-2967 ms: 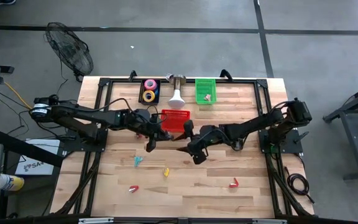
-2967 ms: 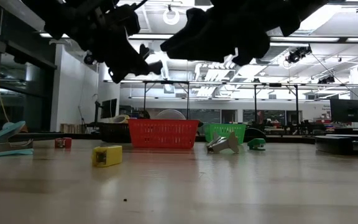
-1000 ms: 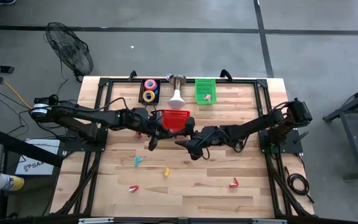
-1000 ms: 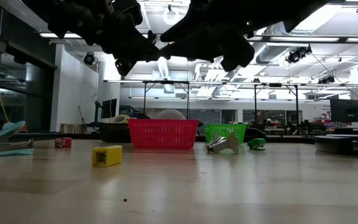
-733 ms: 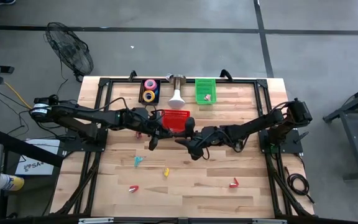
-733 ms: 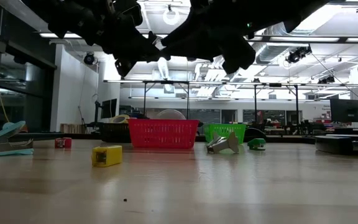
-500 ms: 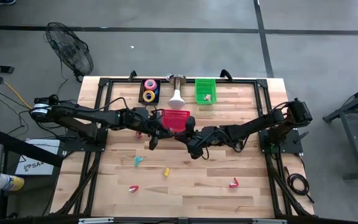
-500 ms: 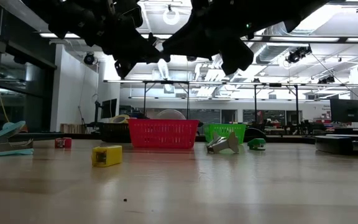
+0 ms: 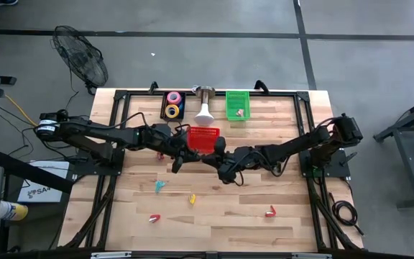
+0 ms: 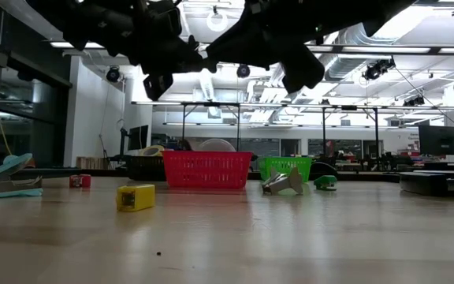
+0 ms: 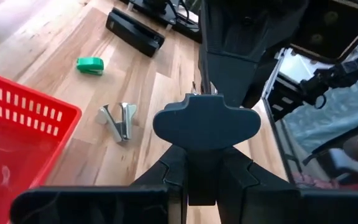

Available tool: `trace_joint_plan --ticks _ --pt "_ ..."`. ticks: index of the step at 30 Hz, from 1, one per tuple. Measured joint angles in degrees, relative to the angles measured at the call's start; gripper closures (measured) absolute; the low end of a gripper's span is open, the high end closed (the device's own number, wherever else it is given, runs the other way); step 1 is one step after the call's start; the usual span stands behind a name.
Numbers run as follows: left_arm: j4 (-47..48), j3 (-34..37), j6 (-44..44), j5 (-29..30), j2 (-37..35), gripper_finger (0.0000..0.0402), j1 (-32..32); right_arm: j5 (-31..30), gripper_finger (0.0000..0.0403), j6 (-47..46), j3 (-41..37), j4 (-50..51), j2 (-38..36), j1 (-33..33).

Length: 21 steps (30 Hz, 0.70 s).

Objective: Pick and place Stapler, Stapler remover, tape
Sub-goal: Put the black staple remover into the green basket

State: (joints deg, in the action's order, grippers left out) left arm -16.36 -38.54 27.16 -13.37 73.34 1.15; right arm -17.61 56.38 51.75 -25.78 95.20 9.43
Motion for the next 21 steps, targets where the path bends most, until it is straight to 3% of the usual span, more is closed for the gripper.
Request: trace_joint_plan --ticks 11,21 --pt "-0.3 0.0 4.1 -1.3 0.0 0.0360 0.0 0.6 0.0366 3.7 0.0 0.1 0.1 0.0" --pt "-1.0 0.0 5.0 -2.6 0.0 0.0360 0.0 0.3 0.0397 4.5 0.0 0.2 0.1 0.0"
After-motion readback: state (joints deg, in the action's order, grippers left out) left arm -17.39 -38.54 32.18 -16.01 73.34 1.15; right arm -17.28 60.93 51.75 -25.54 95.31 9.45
